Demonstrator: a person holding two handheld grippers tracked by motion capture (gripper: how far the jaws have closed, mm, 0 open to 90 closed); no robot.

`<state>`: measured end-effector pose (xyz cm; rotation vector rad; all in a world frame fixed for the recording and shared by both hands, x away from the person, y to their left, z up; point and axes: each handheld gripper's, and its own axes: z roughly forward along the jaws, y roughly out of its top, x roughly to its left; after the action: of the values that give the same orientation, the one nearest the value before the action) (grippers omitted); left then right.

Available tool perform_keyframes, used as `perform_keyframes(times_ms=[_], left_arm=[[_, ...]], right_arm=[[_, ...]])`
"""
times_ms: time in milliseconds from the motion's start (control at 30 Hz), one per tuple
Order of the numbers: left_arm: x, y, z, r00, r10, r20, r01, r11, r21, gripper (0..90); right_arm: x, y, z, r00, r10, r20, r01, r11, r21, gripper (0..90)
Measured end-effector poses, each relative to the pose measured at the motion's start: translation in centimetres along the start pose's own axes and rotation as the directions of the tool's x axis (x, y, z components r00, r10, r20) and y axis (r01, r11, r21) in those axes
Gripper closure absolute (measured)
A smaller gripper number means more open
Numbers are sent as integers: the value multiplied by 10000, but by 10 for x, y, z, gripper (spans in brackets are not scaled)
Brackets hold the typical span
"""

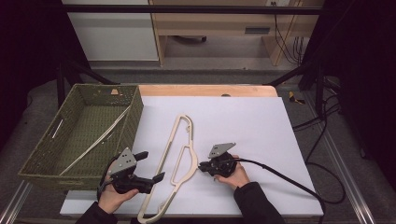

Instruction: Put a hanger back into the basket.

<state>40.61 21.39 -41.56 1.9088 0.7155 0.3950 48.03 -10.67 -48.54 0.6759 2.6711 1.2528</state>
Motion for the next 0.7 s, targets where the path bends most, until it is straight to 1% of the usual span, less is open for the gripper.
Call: perform_keyframes(times_ms=[67,167,200,267,300,333,400,433,533,567,633,700], left_arm=[[0,0,1,10000,32,11,-32,10000,56,54],[-1,-1,3,10000,20,17,-20,9999,99,55],[-1,-1,3,10000,19,19,-19,9999,107,55],[0,-1,4,10000,27,23,-27,9999,151,55],[-1,-2,4,10000,8,26,-8,9999,163,56],[-1,-2,5,10000,9,24,-10,9998,188,56],[-1,-2,5,10000,20,36,-21,9997,226,57],[-1,-2,6,10000,43,30,-43,9997,250,57],[-2,-2,6,10000,52,50,-53,9996,272,59],[-2,-2,7,10000,40,54,-42,9996,281,59],[-3,-2,7,10000,54,64,-56,9995,314,60],[-4,-2,8,10000,47,51,-48,9993,358,61]], right_arm=[[-1,0,0,9999,-95,-91,95,10000,1,858],[-3,0,0,9996,-209,-211,208,9998,-34,872],[-3,0,-1,9991,-320,-263,320,9995,-6,876],[-4,0,-1,9991,-327,-263,326,9995,-13,880],[-3,0,-1,9994,-253,-225,252,9997,-32,882],[-4,0,-2,9986,-465,-231,465,9989,-27,885],[-3,1,-2,9987,-423,-270,421,9991,-54,890],[-4,1,-2,9983,-491,-309,488,9988,-109,890],[-2,2,-5,9990,-356,-284,352,9992,-169,891],[-2,3,-6,9986,-448,-287,443,9989,-173,890],[-2,3,-7,9987,-390,-325,384,9991,-203,891],[-2,4,-7,9982,-478,-352,471,9987,-185,892]])
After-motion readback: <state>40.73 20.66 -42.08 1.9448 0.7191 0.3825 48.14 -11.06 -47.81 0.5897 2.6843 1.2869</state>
